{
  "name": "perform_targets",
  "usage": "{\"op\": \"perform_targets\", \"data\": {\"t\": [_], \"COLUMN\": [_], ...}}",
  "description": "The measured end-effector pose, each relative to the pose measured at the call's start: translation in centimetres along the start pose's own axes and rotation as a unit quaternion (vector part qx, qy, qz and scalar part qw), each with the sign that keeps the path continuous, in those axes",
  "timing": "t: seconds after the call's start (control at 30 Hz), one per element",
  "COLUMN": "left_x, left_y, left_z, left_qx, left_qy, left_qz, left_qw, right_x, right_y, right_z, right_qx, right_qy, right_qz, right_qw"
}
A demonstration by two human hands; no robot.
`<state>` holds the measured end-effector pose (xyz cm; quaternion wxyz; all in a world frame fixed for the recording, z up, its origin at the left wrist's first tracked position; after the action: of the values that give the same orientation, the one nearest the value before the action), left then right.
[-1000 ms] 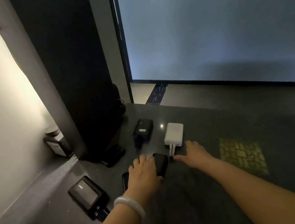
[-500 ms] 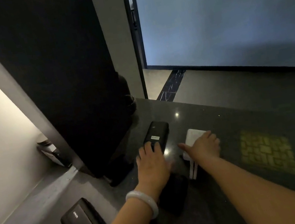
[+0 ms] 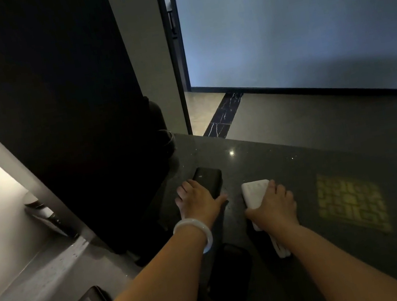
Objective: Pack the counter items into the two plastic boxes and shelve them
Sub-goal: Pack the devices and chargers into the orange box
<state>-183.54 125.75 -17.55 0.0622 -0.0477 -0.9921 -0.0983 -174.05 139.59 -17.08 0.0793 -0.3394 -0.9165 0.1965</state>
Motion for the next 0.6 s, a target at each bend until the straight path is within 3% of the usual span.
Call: {"op": "perform_targets", "data": {"t": [0.17, 0.33, 0.6], "left_x": [-0.5, -2.5, -8.6], "left_y": [-0.4, -1.1, 0.4], "left_z": [0.4, 0.0, -4.1], "left_qx": [-0.028, -0.046, -0.103], "left_qy": [0.026, 0.005, -0.027], "left_qz": [0.003, 0.024, 0.075], "left_qw": [0.999, 0.999, 0.991], "right_x": [-0.3, -1.0, -8.1], "right_y": [0.2, 1.1, 7.6], "right_z": [-0.2, -1.3, -7.4], "right_qx": [-0.021, -0.042, 0.003], "right_qy": [-0.004, -0.048, -0.059], "right_qz": [0.032, 0.050, 0.074], "right_qw": [0.999, 0.997, 0.996]}}
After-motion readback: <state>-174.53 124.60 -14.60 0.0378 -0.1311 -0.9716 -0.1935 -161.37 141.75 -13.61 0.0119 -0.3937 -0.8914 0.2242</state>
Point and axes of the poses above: each hand's wrist, its own x-axis towards the middle knuckle, its own z-axis out of the palm, y = z × x, the point moved 1 cm from there along x, towards the middle knuckle, and after that the axes turned 10 degrees about y, right-handed, at the moved point
